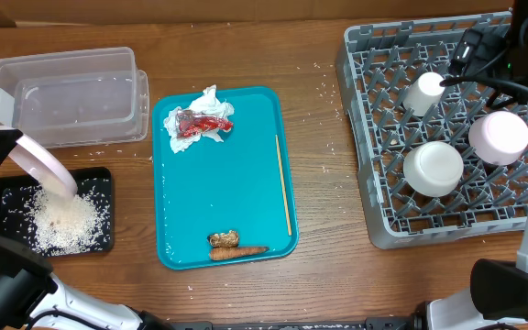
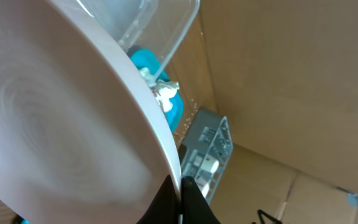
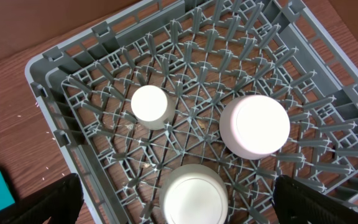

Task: Sort waste into correct bins and load items into the dishwasher
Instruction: 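Tilt the plate with the left gripper to pour rice onto the black tray, then carry the emptied plate back and set it on the teal tray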

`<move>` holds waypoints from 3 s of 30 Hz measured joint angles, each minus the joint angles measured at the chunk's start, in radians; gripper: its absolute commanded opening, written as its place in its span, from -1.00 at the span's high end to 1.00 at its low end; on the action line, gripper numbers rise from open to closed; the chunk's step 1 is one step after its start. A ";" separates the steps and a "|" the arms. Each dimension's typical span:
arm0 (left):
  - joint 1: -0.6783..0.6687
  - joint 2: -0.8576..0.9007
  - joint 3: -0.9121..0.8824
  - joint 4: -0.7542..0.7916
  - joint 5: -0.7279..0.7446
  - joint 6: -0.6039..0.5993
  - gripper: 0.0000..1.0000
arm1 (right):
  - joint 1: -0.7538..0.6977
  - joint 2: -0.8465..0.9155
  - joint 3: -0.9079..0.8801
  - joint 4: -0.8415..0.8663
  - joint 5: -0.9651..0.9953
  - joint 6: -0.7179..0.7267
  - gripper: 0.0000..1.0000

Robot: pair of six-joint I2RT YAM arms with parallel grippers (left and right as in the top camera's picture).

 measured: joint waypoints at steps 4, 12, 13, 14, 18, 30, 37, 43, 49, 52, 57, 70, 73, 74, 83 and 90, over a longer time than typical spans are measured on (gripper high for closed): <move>0.000 0.000 0.000 0.036 -0.010 -0.005 0.92 | 0.000 0.000 0.000 0.000 0.000 0.000 -1.00; 0.005 0.000 0.000 -0.010 -0.026 -0.018 0.92 | 0.000 0.000 0.000 -0.001 0.000 0.000 -1.00; 0.005 0.000 0.000 -0.006 -0.027 -0.014 0.92 | 0.000 0.000 0.000 0.000 0.000 0.000 -1.00; 0.005 0.000 0.000 0.003 -0.034 -0.011 0.91 | 0.000 0.000 0.000 0.000 0.000 0.000 -1.00; 0.006 0.000 0.000 -0.007 -0.047 -0.002 0.91 | 0.000 0.000 0.000 -0.001 0.000 0.000 -1.00; 0.033 0.001 0.000 0.023 -0.040 0.003 0.92 | 0.000 0.000 0.000 -0.001 0.000 0.000 -1.00; 0.033 0.001 0.000 -0.013 -0.037 0.004 0.92 | 0.000 0.000 0.000 -0.001 0.000 0.000 -1.00; 0.032 0.001 0.000 -0.013 -0.024 -0.011 0.92 | 0.000 0.000 0.000 -0.001 0.000 0.000 -1.00; 0.031 -0.003 0.000 -0.013 -0.038 -0.011 0.92 | 0.000 0.000 0.000 -0.001 0.000 0.000 -1.00; 0.029 -0.012 0.000 -0.012 -0.041 -0.011 0.92 | 0.000 0.000 0.000 0.000 0.000 0.000 -1.00; -0.010 -0.082 0.000 -0.012 -0.052 0.009 0.92 | 0.000 0.000 0.000 -0.001 0.000 0.000 -1.00; -0.542 -0.298 0.001 -0.012 -0.335 -0.056 0.91 | 0.000 0.000 0.000 -0.001 0.000 0.000 -1.00; -0.689 -0.293 0.001 -0.003 -0.408 -0.092 0.89 | 0.000 0.000 0.000 -0.001 0.000 -0.001 -1.00; -0.738 -0.292 0.001 0.003 -0.437 -0.107 0.89 | 0.000 0.000 0.000 -0.001 0.000 0.000 -1.00; -1.104 -0.206 0.002 0.041 -0.766 -0.237 0.90 | 0.000 0.000 0.000 0.000 0.000 0.000 -1.00; -1.270 -0.027 0.003 0.044 -0.881 -0.277 0.90 | 0.000 0.000 0.000 0.000 0.000 0.000 -1.00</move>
